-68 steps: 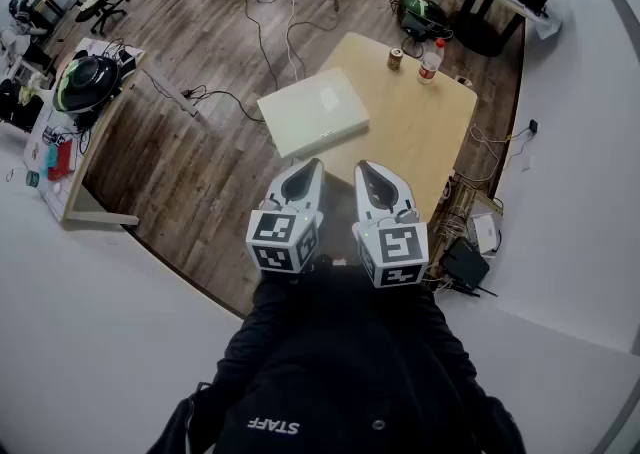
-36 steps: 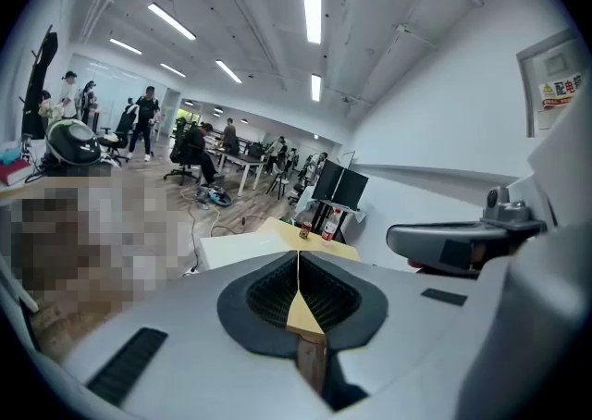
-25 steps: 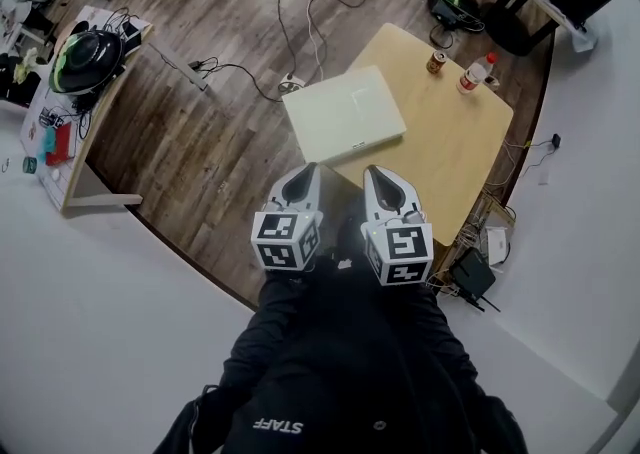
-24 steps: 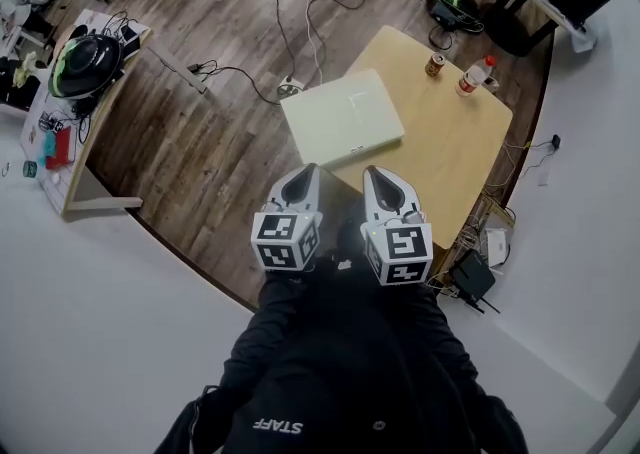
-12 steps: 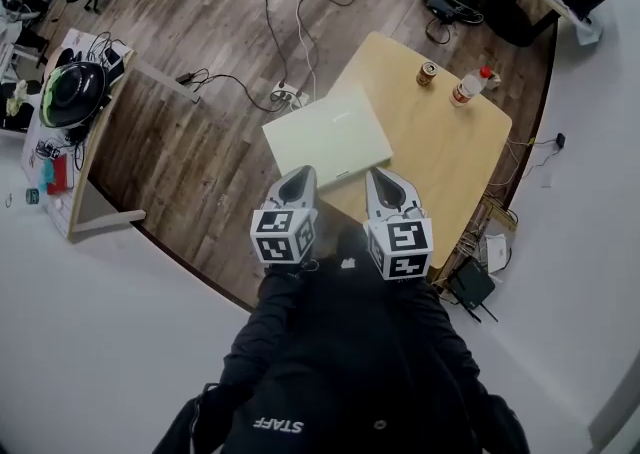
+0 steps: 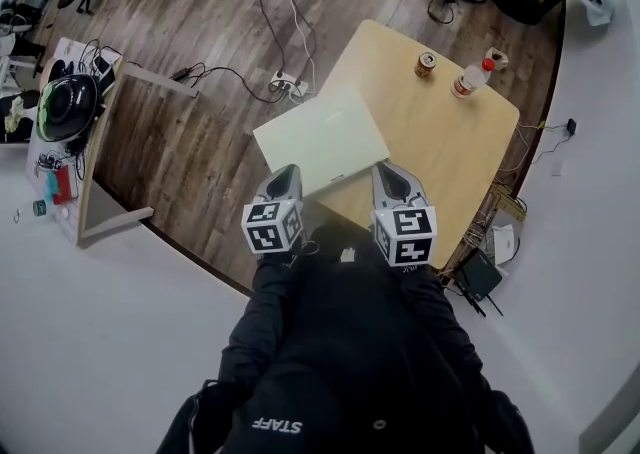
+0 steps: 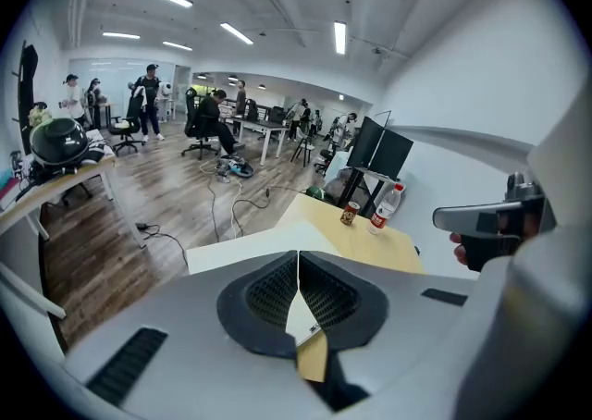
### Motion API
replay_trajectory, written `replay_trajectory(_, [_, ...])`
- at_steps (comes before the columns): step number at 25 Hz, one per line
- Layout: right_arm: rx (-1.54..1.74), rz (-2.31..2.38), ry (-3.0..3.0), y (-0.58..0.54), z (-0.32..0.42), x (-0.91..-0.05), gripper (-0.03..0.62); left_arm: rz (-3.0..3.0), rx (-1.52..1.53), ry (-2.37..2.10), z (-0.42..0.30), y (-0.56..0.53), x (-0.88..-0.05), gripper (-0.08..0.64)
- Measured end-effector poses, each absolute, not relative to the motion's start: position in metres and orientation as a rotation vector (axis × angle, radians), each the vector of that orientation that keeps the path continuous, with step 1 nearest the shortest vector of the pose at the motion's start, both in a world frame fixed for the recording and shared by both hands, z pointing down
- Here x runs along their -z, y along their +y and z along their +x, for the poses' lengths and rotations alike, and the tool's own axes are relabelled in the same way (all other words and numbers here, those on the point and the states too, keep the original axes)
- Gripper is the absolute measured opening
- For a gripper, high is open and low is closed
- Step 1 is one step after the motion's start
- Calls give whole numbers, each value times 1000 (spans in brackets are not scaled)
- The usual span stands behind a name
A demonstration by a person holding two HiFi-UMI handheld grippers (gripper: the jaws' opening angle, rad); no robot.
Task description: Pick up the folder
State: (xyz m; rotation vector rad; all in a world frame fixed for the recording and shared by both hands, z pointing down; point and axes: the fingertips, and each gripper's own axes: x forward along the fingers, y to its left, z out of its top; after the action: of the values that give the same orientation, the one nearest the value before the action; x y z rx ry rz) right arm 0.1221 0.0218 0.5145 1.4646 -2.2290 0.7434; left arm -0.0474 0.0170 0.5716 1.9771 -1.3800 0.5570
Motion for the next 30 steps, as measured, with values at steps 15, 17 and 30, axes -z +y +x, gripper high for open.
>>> replay_trajectory(15, [-807, 1382, -2146, -32, 85, -558, 21, 1806, -599, -1363, -119, -31, -650, 34])
replay_trajectory(17, [-815, 1379, -2129, -39, 79, -564, 21, 1775, -604, -1354, -130, -38, -661, 34])
replay_trajectory(30, [-846, 1308, -2050, -72, 40, -596, 21, 1640, -544, -1323, -186, -89, -723, 37])
